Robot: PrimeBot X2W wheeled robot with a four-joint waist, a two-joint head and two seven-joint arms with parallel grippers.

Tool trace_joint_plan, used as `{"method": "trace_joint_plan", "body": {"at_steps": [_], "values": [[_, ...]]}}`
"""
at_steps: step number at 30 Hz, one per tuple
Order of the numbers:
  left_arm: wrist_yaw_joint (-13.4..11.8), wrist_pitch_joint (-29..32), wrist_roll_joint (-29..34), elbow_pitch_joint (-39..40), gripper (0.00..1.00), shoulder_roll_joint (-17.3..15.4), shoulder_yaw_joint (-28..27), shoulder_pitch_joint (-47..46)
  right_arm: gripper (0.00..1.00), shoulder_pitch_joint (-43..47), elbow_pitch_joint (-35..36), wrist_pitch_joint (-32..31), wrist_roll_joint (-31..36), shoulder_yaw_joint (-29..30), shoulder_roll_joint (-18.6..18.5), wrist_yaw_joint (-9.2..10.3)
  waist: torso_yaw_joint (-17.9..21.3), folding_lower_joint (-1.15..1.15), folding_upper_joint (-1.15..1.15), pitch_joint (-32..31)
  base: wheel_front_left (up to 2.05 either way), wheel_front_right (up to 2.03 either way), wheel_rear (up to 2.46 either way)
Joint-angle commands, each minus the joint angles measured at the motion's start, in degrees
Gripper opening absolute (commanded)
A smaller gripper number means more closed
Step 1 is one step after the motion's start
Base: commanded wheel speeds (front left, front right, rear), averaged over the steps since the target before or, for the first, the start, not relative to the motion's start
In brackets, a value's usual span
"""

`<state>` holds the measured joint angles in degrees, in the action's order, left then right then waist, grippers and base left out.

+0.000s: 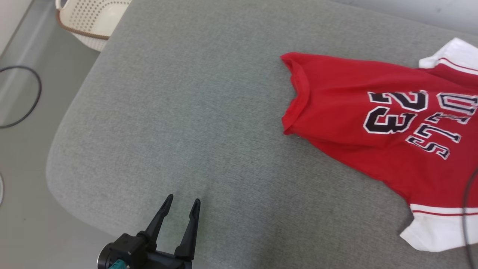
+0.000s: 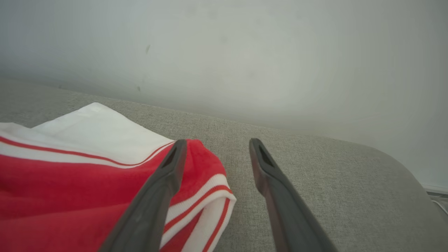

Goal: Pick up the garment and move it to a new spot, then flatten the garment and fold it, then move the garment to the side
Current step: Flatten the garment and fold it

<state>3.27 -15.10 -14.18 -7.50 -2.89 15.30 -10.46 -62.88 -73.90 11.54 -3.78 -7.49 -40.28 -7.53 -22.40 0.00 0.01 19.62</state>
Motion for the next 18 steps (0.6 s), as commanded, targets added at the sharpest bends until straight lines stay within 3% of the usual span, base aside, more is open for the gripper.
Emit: {"method": "trace_joint_plan", "body": {"at_steps": [1,4,7,8,11,18], "values": [[0.0,-0.1,0.3,-0.4,1.00,0.0,-0.3,0.4,1.00,0.7,0.0,0.9,1.9,1.5,2.0,0.08,1.3,0.00,-0.01,-0.7,0.00,0.00,0.00],[0.1,-0.1,0.6,-0.7,1.00,0.0,-0.8,0.1,1.00,2.3,0.2,2.4,5.1,5.8,5.1,0.08,3.1,0.00,-0.01,-2.0,0.00,0.00,0.00],[0.4,-0.1,1.2,-1.2,1.00,0.0,-1.6,0.7,1.00,5.3,3.8,3.6,7.8,10.1,11.9,0.08,6.1,0.00,-0.01,-4.9,0.00,0.00,0.00],[0.4,-0.1,1.2,-1.2,1.00,0.0,-1.6,0.7,1.00,5.3,3.8,3.6,7.8,10.1,11.9,0.08,6.1,0.00,-0.01,-4.9,0.00,0.00,0.00],[0.6,-0.1,1.7,-1.8,1.00,0.0,-2.4,1.7,1.00,9.4,10.7,3.6,8.5,11.6,16.9,0.08,8.6,0.00,-0.01,-7.2,0.00,0.00,0.00],[1.2,-0.1,2.1,-2.7,1.00,0.0,-4.1,4.4,1.00,19.8,23.1,3.7,5.4,7.9,24.8,0.08,13.9,0.00,-0.01,-13.1,0.00,0.00,0.00]]}}
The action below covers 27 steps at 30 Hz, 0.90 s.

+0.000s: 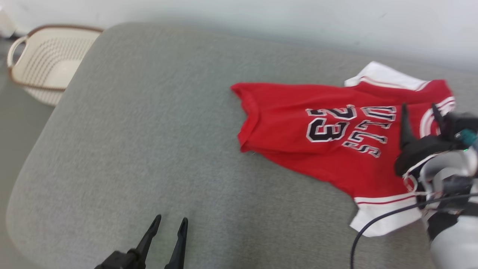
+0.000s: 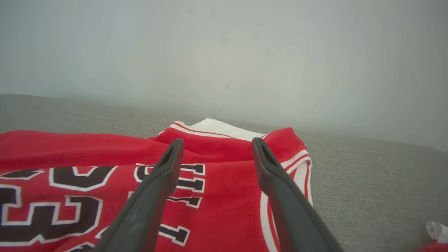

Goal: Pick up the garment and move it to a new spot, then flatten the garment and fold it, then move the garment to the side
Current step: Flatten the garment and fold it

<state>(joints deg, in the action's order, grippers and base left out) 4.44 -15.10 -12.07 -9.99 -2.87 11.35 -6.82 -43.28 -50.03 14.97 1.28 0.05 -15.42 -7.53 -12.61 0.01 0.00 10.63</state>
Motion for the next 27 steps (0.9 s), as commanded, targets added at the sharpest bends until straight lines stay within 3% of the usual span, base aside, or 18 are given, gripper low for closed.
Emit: {"method": "trace_joint_plan", "body": {"at_steps": [1,10,27], "values": [[0.1,-0.1,0.1,-0.3,1.00,0.0,-0.3,1.1,1.00,1.6,0.7,0.3,-0.4,-0.6,0.4,0.08,4.8,-0.01,0.00,-4.8,0.00,0.00,0.00],[0.1,-0.1,0.4,-0.9,1.00,0.0,-1.1,4.3,1.00,14.1,12.1,0.3,-8.0,-5.4,3.5,0.08,10.4,-0.01,0.00,-9.4,0.00,0.00,0.00],[-2.0,-0.1,2.8,-4.2,1.00,0.0,-3.3,-1.5,1.00,32.4,29.3,0.3,-8.9,-6.5,7.3,0.07,19.4,-0.01,0.00,-7.6,0.00,0.00,0.00]]}}
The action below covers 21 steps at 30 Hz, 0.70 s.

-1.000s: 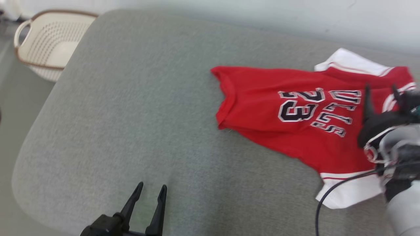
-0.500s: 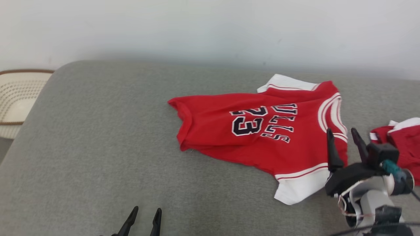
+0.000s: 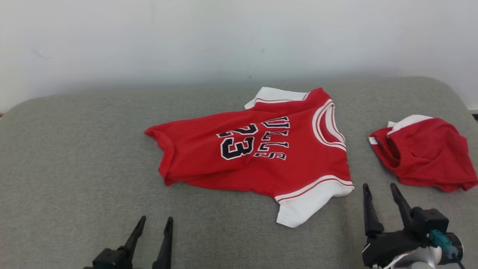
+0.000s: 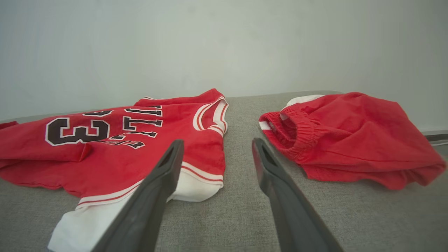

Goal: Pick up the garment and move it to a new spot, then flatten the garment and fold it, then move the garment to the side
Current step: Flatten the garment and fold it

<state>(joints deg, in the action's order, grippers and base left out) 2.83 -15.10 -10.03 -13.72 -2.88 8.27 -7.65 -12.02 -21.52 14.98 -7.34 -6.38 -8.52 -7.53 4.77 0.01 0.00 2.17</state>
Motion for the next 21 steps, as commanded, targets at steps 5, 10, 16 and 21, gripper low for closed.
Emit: {"method": "trace_joint_plan", "body": {"at_steps": [5,10,16,21], "values": [[-1.0,-0.1,1.3,-1.6,1.00,0.0,-1.9,-2.8,1.00,4.7,6.4,0.2,-0.9,-2.4,1.5,0.07,4.5,-0.01,0.00,1.8,0.00,0.00,0.00],[-1.0,-0.1,1.4,-2.7,1.00,0.0,-3.5,-4.7,1.00,6.3,9.2,0.3,-1.1,-3.2,1.8,0.07,6.3,-0.01,0.00,2.9,0.00,0.00,0.00],[-0.7,-0.1,2.8,-5.5,1.00,0.0,-6.3,-8.0,1.00,6.0,10.3,0.2,-1.6,-3.9,2.3,0.07,8.8,-0.01,0.00,4.9,0.00,0.00,0.00],[-0.1,-0.1,3.7,-7.9,1.00,0.0,-8.7,-10.9,1.00,4.8,9.8,0.2,-2.3,-4.5,2.4,0.08,10.6,-0.01,0.00,6.7,0.00,0.00,0.00]]}}
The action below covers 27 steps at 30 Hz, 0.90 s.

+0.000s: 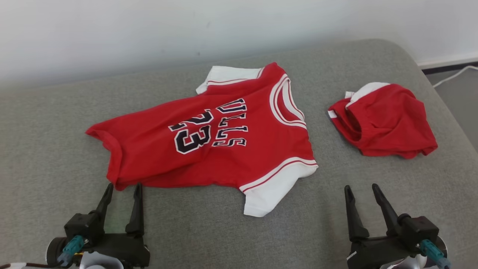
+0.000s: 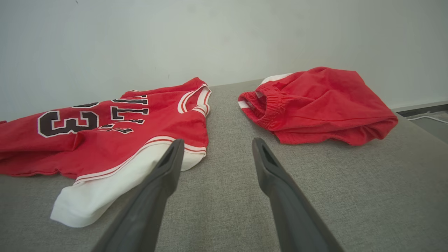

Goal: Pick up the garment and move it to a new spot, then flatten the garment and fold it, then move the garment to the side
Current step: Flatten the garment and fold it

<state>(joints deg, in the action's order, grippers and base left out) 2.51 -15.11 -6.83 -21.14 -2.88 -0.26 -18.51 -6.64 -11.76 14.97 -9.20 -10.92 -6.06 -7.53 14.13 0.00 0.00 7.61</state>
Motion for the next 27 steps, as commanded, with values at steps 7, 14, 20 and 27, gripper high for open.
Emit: {"method": "trace_joint_plan", "body": {"at_steps": [7,14,20,27], "values": [[-0.3,-0.1,1.5,-4.3,1.00,-0.1,-3.3,-2.7,1.00,-1.7,0.1,0.3,-0.9,0.7,-0.1,0.07,2.8,0.00,0.00,3.3,0.00,0.00,0.00],[-0.9,-0.1,2.6,-4.6,1.00,-0.1,-5.7,-2.9,1.00,-1.8,0.3,0.3,-0.9,1.1,0.3,0.07,3.0,0.00,0.00,4.2,0.00,0.00,0.00],[-1.5,-0.1,3.0,-3.8,1.00,-0.1,-7.5,-1.7,1.00,-2.0,0.1,0.3,-1.3,1.3,0.5,0.07,2.8,0.00,0.00,4.6,0.00,0.00,0.00],[-1.0,-0.1,3.3,-3.6,1.00,-0.1,-8.6,-2.0,1.00,-2.7,0.1,0.3,-1.5,1.2,0.5,0.07,2.7,0.00,0.00,5.1,0.00,0.00,0.00]]}}
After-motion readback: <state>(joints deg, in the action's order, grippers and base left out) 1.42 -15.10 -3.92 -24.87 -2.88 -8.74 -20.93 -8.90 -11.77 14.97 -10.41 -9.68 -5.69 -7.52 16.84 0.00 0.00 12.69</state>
